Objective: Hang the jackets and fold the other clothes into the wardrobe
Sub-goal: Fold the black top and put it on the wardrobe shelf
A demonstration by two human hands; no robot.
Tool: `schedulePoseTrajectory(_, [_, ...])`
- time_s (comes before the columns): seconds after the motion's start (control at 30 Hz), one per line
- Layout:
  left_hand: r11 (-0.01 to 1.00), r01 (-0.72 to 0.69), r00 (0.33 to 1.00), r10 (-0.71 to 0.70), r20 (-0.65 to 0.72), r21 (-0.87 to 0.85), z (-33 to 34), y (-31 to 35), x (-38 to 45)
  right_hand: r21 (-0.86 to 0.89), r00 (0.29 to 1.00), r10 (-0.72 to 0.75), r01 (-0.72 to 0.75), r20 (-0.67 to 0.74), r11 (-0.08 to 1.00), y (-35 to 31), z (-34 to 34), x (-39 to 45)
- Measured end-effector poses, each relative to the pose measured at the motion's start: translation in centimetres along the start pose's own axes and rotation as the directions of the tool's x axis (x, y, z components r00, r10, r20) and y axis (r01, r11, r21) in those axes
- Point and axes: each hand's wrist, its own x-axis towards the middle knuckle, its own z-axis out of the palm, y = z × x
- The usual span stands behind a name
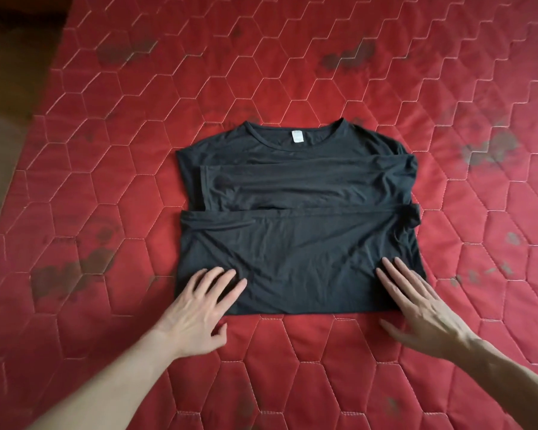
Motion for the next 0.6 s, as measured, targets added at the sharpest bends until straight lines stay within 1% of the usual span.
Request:
schedulePoseTrajectory(0.07, [0.999, -0.001, 1.0, 0.001, 0.004, 0.034, 0.0, 0.0, -0.8, -0.118, 1.0, -0.014, 0.015, 0.01, 0.993, -0.1, -0.7, -0.7])
schedulePoseTrajectory(0.13, [0.998, 0.046, 0.999, -0.045, -0.024, 0.05, -0.4, -0.1, -0.8, -0.202, 0.999, 0.019, -0.027, -0.041, 0.979, -0.8, -0.8, -0.9])
schedulePoseTrajectory(0.23, [0.989, 0.149, 0.986, -0.147, -0.076, 0.019, -1.0, 0.0, -0.2, -0.189, 0.986, 0.144, -0.158, -0.082, 0.969, -1.9, -0.6, -0.2])
schedulePoseTrajectory(0.3, [0.985, 0.175, 0.981, -0.174, -0.089, 0.002, -1.1, 0.2, -0.1, -0.159, 0.957, 0.289, -0.288, -0.018, 0.944, -2.2, -1.3, 0.9])
schedulePoseTrajectory(0.37, [0.983, 0.181, 0.981, -0.182, -0.072, -0.018, -1.0, 0.3, -0.4, -0.19, 0.905, 0.419, -0.399, 0.078, 0.897, -1.9, -2.1, 1.6])
schedulePoseTrajectory(0.43, [0.973, 0.223, 0.973, -0.225, -0.043, -0.061, -0.9, 0.0, -1.3, -0.23, 0.888, 0.446, -0.413, 0.112, 0.881, -1.4, -2.6, 1.8])
schedulePoseTrajectory(0.53, [0.948, 0.307, 0.947, -0.294, 0.132, -0.083, -1.7, -0.8, -2.9, -0.281, 0.889, 0.429, -0.374, 0.163, 0.884, -0.8, -3.7, 0.5])
schedulePoseTrajectory(0.6, [0.936, 0.334, 0.934, -0.313, 0.173, -0.11, -2.5, -1.2, -4.1, -0.31, 0.88, 0.412, -0.334, 0.235, 0.89, -0.6, -4.7, -1.1])
